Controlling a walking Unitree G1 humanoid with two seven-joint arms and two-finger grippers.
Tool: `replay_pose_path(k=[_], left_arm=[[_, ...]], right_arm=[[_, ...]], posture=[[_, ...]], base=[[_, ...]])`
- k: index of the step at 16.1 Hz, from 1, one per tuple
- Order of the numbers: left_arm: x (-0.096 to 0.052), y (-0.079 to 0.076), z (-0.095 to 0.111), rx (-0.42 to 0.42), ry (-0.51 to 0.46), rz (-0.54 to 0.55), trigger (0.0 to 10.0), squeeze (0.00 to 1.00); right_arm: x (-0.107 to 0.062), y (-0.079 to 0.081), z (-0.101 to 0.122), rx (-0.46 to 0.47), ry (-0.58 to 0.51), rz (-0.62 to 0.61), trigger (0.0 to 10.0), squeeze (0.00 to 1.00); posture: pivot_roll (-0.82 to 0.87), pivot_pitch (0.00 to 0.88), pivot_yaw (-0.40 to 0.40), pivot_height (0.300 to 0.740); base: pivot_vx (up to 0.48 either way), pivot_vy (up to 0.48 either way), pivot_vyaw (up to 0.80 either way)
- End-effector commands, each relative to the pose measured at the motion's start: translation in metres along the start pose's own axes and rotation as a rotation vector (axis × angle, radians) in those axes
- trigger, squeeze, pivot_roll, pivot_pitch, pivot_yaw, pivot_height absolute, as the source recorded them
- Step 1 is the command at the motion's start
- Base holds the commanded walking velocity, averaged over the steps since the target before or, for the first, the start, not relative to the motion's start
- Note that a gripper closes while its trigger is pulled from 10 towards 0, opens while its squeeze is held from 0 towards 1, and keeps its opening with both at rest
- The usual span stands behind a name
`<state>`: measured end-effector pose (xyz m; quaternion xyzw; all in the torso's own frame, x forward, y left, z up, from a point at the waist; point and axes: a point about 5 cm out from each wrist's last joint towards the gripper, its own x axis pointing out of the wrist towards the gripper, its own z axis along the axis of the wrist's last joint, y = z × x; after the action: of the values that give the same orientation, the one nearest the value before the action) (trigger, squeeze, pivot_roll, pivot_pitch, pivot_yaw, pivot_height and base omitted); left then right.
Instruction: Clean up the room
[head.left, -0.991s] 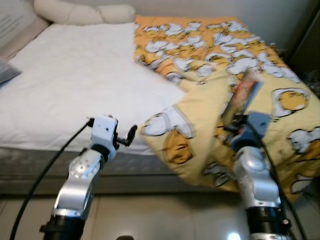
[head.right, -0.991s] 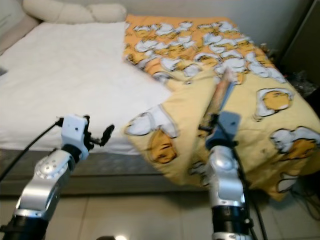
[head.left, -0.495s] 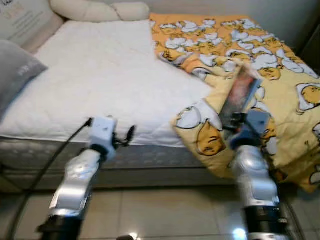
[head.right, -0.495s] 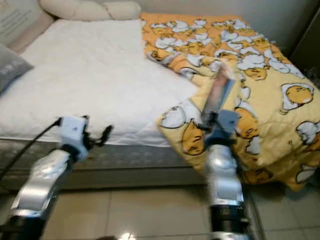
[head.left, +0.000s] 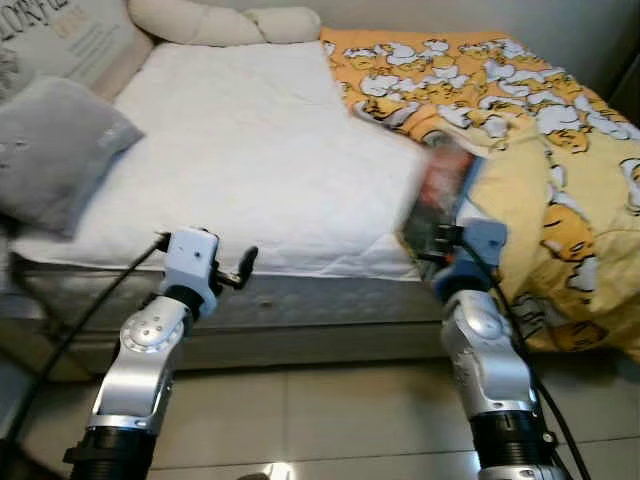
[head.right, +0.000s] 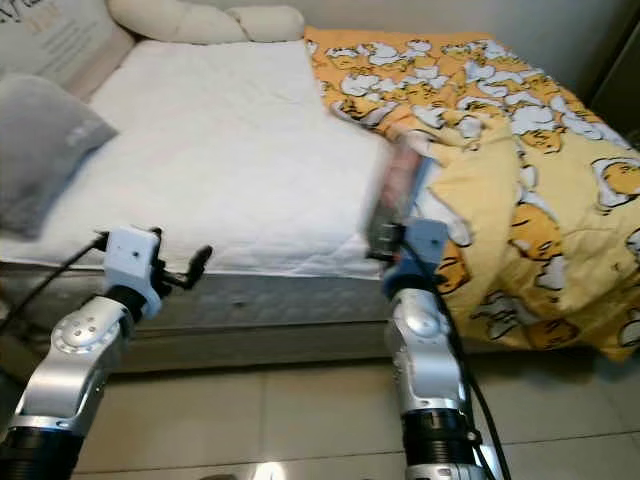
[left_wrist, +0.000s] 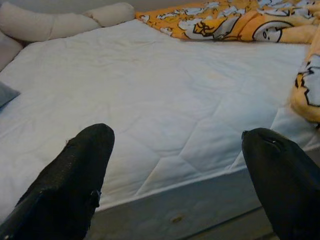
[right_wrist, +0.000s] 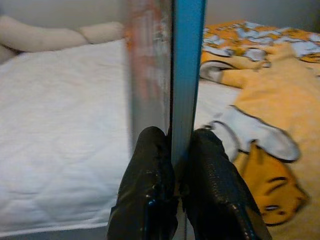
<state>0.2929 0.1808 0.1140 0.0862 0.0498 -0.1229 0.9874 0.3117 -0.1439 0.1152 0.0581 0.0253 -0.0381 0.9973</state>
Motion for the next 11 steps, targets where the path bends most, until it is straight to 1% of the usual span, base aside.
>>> replay_pose_path(k=[1, 4, 6, 9, 11], left_arm=[[0.0036, -0.0062, 0.0031, -0.002, -0.012, -0.018, 10.0, 0.0], [0.0042, -0.0056, 0.0038, -0.003, -0.013, -0.017, 10.0, 0.0], [0.0036, -0.0079, 0.0028, -0.006, -0.013, -0.022, 10.0, 0.0], [0.005, -0.0062, 0.0036, -0.008, -0.013, -0.017, 10.0, 0.0], [0.0066, -0.0056, 0.0021, -0.037, -0.002, 0.008, 10.0, 0.0]], right_arm=[[0.0026, -0.0075, 0.0143, -0.005, -0.063, -0.019, 10.0, 0.0], [0.0031, -0.005, 0.0139, -0.003, -0.061, -0.006, 10.0, 0.0], [0.0024, -0.0047, 0.013, -0.004, -0.056, 0.002, 10.0, 0.0], [0.0027, -0.0009, 0.012, -0.004, -0.048, 0.017, 10.0, 0.0], [0.0032, -0.0003, 0.0118, 0.0, -0.046, 0.028, 10.0, 0.0]], posture=[[0.05, 0.0, 0.0, 0.74], [0.05, 0.0, 0.001, 0.74], [0.06, 0.0, -0.009, 0.74], [0.06, 0.0, -0.003, 0.74], [0.06, 0.0, -0.001, 0.74]], base=[[0.0, 0.428, 0.0], [0.0, 0.428, 0.0], [0.0, 0.428, 0.0], [0.0, 0.429, 0.0], [0.0, 0.336, 0.0]])
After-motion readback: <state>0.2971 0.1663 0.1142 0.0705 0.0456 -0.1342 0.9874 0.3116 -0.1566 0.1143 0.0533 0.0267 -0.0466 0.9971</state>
